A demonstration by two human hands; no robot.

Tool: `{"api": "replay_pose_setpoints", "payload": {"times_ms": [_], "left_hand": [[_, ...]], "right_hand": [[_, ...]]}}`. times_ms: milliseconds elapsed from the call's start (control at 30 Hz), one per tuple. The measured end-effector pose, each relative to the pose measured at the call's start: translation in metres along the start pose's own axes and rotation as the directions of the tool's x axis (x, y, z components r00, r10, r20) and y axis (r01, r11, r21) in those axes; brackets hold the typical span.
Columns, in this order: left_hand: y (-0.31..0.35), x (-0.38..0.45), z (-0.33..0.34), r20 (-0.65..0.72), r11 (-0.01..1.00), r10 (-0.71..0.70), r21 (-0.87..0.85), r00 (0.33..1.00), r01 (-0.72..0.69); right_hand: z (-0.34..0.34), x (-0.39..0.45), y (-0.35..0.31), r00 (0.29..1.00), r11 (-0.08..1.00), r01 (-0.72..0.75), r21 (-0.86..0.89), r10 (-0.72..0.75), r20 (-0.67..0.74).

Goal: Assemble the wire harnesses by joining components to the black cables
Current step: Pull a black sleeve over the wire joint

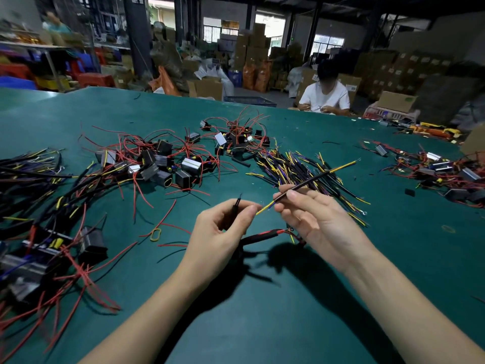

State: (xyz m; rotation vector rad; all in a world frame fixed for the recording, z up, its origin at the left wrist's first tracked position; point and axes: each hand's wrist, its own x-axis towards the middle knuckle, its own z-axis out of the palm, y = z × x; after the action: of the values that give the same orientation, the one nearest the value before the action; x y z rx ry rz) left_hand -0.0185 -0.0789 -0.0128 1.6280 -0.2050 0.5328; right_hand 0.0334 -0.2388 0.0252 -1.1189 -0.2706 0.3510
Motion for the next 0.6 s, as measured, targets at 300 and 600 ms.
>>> {"api": "replay_pose_setpoints", "payload": {"times_ms": [300,600], "left_hand": [[-0.005,-0.001,0.0,0.012,0.998,0.025,0.053,1.0,-0.025],[-0.003,0.0,-0.001,-0.049,0.999,0.048,-0.002,0.998,-0.048]], "right_hand": [[0.007,-0.003,0.009,1.0,0.999,0.008,0.051,-0.007,-0.019],[0.009,-0.005,0.011,0.995,0.983,-0.068,0.17,0.079,-0.063]]}}
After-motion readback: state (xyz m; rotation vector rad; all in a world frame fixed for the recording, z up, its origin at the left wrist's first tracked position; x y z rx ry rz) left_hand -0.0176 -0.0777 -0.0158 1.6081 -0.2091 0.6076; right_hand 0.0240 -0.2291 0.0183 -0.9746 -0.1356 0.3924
